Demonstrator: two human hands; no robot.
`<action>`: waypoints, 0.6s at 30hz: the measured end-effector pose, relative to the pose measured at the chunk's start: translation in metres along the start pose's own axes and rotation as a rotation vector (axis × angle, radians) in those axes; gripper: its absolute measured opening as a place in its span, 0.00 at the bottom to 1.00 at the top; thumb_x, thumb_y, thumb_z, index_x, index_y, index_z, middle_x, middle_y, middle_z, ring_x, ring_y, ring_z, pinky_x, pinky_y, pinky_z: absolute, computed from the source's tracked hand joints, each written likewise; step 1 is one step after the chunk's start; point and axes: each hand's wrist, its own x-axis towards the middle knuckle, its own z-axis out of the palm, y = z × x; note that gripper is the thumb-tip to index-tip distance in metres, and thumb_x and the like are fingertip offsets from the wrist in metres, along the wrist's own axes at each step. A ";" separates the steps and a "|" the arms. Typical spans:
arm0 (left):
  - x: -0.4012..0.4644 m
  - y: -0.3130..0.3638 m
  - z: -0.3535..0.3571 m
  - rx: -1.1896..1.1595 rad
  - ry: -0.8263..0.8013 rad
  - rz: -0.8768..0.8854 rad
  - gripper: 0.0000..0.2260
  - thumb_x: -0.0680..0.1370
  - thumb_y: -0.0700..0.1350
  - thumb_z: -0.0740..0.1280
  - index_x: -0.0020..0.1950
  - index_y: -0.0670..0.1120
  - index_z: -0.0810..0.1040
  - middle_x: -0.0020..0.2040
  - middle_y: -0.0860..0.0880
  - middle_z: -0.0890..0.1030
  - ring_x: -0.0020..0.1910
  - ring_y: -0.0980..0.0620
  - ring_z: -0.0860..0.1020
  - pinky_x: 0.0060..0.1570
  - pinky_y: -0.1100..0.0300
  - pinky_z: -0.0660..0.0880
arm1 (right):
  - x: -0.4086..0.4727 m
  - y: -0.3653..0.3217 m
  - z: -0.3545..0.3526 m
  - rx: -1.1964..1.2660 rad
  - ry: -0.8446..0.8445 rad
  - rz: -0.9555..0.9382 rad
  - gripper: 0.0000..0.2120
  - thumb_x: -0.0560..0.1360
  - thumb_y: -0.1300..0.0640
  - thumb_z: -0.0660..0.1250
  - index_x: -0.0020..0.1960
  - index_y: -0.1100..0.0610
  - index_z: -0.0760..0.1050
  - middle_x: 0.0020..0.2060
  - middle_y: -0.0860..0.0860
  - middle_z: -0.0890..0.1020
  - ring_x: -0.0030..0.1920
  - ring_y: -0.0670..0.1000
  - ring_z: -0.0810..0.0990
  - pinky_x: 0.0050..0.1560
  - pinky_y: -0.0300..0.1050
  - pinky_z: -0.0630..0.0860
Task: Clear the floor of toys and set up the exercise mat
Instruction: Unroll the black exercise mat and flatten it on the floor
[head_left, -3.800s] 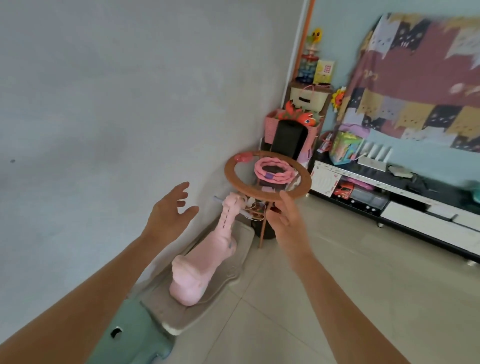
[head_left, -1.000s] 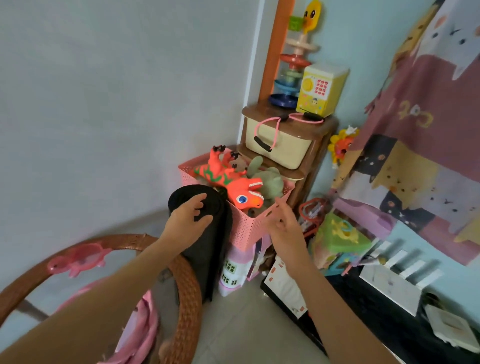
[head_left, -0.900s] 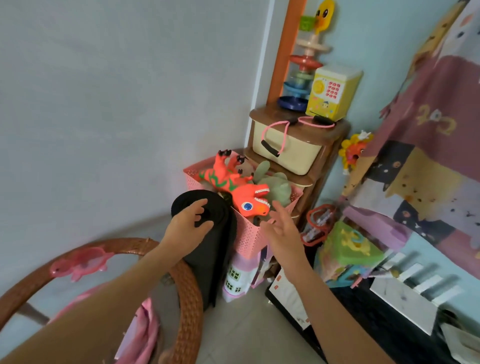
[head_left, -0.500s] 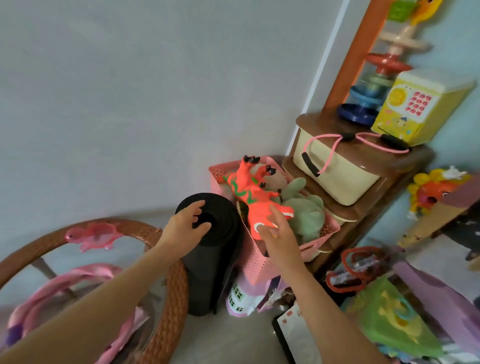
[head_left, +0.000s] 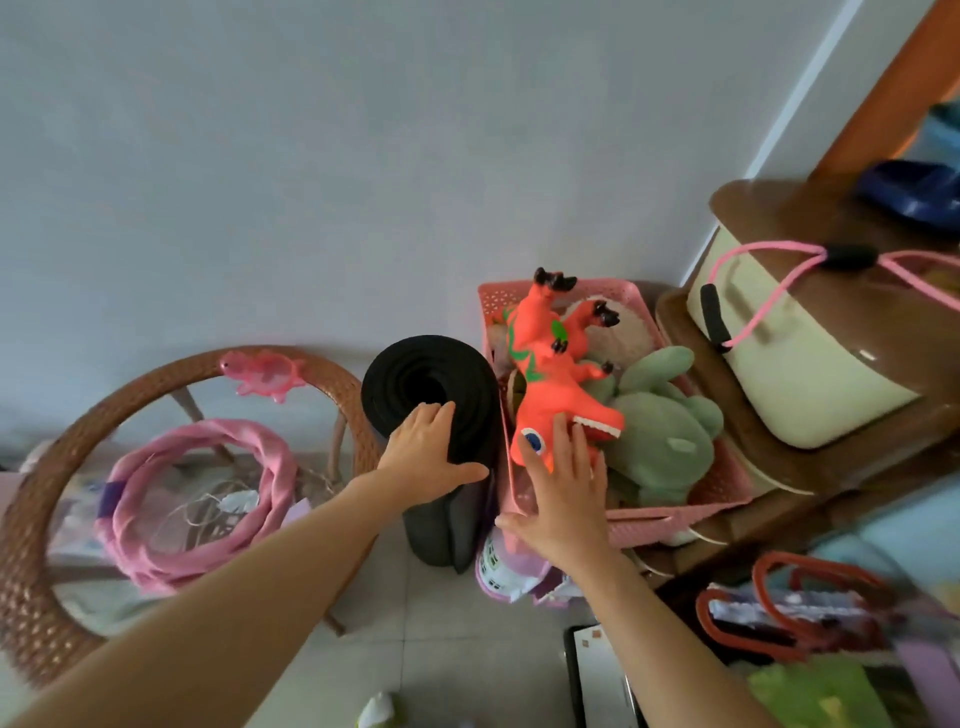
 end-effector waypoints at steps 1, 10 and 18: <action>0.005 0.000 0.005 0.034 -0.023 -0.017 0.43 0.71 0.60 0.67 0.76 0.44 0.48 0.77 0.45 0.52 0.76 0.45 0.48 0.73 0.50 0.51 | 0.000 0.003 0.003 -0.024 0.006 -0.010 0.47 0.67 0.37 0.68 0.75 0.44 0.45 0.74 0.57 0.34 0.74 0.60 0.34 0.71 0.61 0.40; 0.033 -0.006 0.032 0.368 -0.033 -0.045 0.60 0.62 0.69 0.69 0.74 0.39 0.36 0.74 0.42 0.55 0.75 0.42 0.51 0.72 0.48 0.39 | -0.001 0.010 0.005 -0.061 0.061 -0.079 0.41 0.70 0.44 0.69 0.75 0.46 0.50 0.75 0.59 0.42 0.75 0.62 0.43 0.72 0.61 0.47; 0.042 -0.007 0.027 0.415 0.081 -0.026 0.39 0.64 0.59 0.74 0.66 0.41 0.63 0.62 0.44 0.71 0.65 0.43 0.68 0.71 0.50 0.54 | 0.001 0.016 0.007 -0.101 0.015 -0.092 0.40 0.73 0.46 0.65 0.75 0.43 0.42 0.74 0.58 0.35 0.75 0.60 0.38 0.73 0.59 0.43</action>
